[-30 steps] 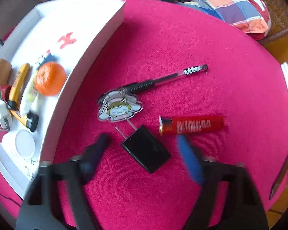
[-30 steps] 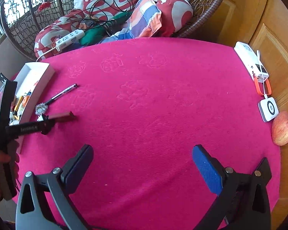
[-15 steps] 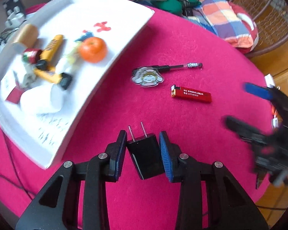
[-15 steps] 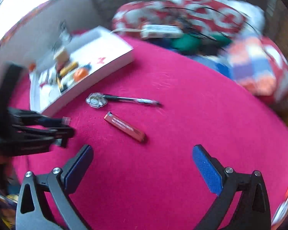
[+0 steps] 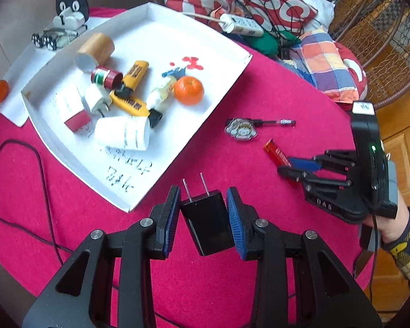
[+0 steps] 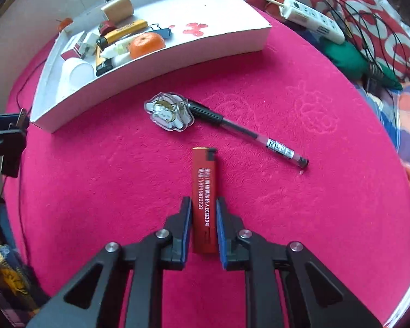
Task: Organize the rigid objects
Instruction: 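Grasp the red rectangular box with the right tool while the left tool holds the plug, then carry black plug and red box over the white tray and open both tools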
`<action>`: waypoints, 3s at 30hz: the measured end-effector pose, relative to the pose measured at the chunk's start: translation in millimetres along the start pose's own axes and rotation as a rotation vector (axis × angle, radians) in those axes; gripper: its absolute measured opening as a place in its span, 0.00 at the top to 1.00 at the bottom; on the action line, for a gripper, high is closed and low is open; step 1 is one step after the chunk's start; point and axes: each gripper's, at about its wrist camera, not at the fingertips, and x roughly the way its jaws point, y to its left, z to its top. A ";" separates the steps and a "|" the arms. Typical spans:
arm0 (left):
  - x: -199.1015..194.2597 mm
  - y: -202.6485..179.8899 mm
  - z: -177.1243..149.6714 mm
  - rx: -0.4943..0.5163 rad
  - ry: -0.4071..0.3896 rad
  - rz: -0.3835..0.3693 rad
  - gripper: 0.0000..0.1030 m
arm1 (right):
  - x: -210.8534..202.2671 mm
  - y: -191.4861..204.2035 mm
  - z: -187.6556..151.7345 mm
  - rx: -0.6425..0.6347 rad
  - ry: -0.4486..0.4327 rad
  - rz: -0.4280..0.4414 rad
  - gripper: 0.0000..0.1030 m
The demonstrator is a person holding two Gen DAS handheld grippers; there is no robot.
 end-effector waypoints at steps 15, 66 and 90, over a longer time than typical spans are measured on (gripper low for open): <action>-98.1 -53.0 60.2 0.243 -0.283 -0.041 0.67 | -207.5 23.5 -24.6 0.310 -0.583 0.115 0.85; -121.3 70.3 141.4 0.314 -0.288 -0.076 0.67 | -182.7 92.5 93.9 0.404 -0.628 0.166 0.85; 10.7 124.1 165.1 0.229 0.024 0.006 0.57 | -34.6 73.8 175.8 0.490 -0.291 0.052 0.84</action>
